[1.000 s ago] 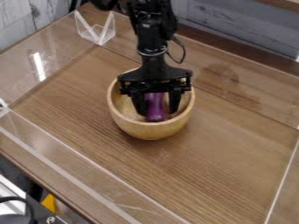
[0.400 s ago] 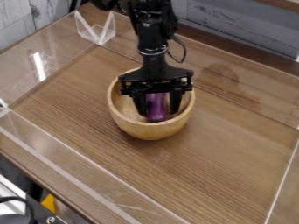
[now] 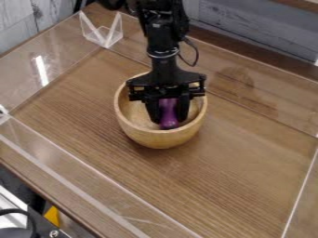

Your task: Remove the purple eggplant from inside the brown bowl and put it on the table

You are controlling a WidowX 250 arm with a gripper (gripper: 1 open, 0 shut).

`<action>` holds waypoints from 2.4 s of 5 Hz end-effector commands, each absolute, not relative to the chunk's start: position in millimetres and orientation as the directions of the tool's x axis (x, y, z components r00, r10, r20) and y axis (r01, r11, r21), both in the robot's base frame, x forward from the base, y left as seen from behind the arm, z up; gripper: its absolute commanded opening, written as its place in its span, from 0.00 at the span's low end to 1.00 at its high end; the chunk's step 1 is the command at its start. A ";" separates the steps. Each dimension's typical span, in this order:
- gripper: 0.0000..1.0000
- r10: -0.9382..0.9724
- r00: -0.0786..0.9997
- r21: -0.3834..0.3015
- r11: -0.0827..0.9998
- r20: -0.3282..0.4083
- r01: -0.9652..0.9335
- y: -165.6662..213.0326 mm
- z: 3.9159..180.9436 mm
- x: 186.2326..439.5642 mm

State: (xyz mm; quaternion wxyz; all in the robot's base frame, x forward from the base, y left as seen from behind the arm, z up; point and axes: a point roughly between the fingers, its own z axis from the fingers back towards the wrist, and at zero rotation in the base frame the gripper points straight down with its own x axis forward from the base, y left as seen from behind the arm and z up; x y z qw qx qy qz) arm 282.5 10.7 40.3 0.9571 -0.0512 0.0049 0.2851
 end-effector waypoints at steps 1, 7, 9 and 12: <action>1.00 0.551 0.834 -0.131 0.829 0.025 -0.544 13.8 57.5 293.9; 1.00 0.555 0.831 -0.143 0.826 0.033 -0.545 13.9 62.1 295.1; 0.00 0.550 0.835 -0.151 0.828 0.029 -0.540 11.7 67.8 294.8; 0.00 0.408 0.913 -0.179 0.899 0.011 -0.400 -22.0 82.2 289.7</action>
